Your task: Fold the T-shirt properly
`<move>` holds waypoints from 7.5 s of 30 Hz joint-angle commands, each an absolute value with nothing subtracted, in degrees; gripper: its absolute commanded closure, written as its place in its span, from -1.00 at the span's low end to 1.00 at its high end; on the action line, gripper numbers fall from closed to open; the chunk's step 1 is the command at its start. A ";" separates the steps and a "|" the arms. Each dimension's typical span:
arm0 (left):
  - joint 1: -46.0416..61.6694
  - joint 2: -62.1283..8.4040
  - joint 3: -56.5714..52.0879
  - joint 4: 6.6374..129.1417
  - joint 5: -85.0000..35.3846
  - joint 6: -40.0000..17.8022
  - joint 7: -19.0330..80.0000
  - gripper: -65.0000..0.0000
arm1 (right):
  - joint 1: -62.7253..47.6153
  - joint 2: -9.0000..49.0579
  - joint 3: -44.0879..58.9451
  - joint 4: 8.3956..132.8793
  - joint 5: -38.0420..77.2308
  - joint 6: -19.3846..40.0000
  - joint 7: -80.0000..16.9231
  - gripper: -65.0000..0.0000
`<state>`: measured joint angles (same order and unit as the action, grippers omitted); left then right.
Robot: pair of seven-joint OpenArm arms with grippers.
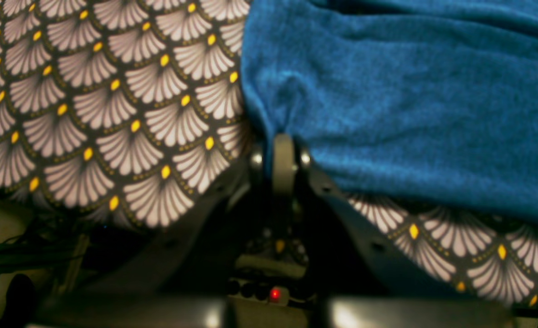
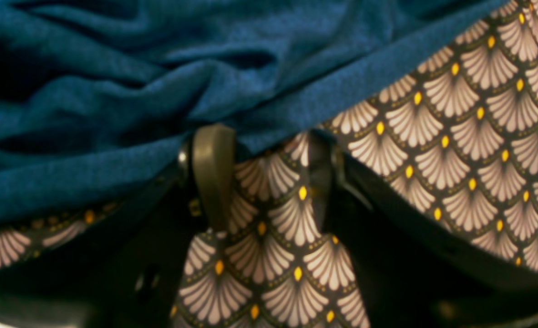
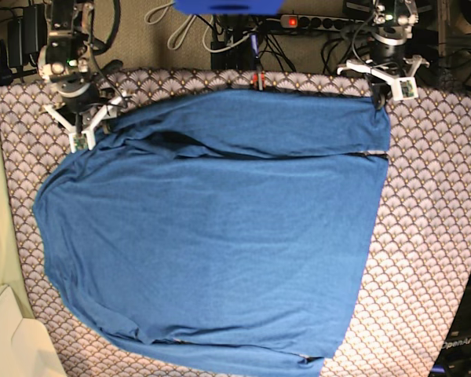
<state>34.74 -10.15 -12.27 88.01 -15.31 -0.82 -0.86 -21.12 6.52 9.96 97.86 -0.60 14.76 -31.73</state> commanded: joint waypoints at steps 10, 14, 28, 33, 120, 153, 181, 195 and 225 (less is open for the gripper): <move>35.38 -10.33 -12.44 88.92 -15.43 -0.57 -1.27 0.98 | -19.74 6.73 9.80 95.78 -0.31 14.73 -31.08 0.19; 36.00 -10.33 -12.26 88.92 -15.43 -0.57 -1.27 0.98 | -18.07 6.81 9.80 90.68 -0.31 14.73 -31.16 0.55; 37.14 -10.42 -12.53 95.08 -14.99 -0.22 -1.27 0.98 | -21.58 6.73 10.33 98.51 -0.40 14.73 -31.16 1.00; 36.88 -10.59 -12.53 97.01 -14.99 -0.22 -1.19 0.98 | -23.43 6.73 10.33 104.31 -0.40 14.73 -31.16 1.00; 4.97 -10.24 -18.15 88.22 -15.43 -0.57 22.29 0.97 | 8.40 11.65 -0.04 85.32 -0.40 18.24 -38.02 1.00; 2.77 -9.98 -12.88 85.67 -14.99 -0.22 22.29 0.46 | 7.87 13.76 2.51 83.38 -0.40 18.24 -38.02 1.00; 3.21 -9.89 -15.96 82.95 -15.52 -0.57 22.29 -0.36 | 4.26 13.93 2.95 87.25 -0.40 18.24 -38.11 0.11; 8.75 -7.69 -16.57 82.15 -15.52 -0.66 22.29 -0.36 | -0.40 13.67 2.68 92.88 -0.31 18.24 -38.20 0.11; 5.76 -7.96 -16.57 81.01 -15.43 -0.66 22.29 0.89 | -7.96 10.24 -5.23 100.44 -0.31 18.33 -38.20 0.11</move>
<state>6.46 -7.57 -16.40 79.81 -15.29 -0.43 23.57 -8.71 10.22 -5.43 99.59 -0.62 18.24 -39.42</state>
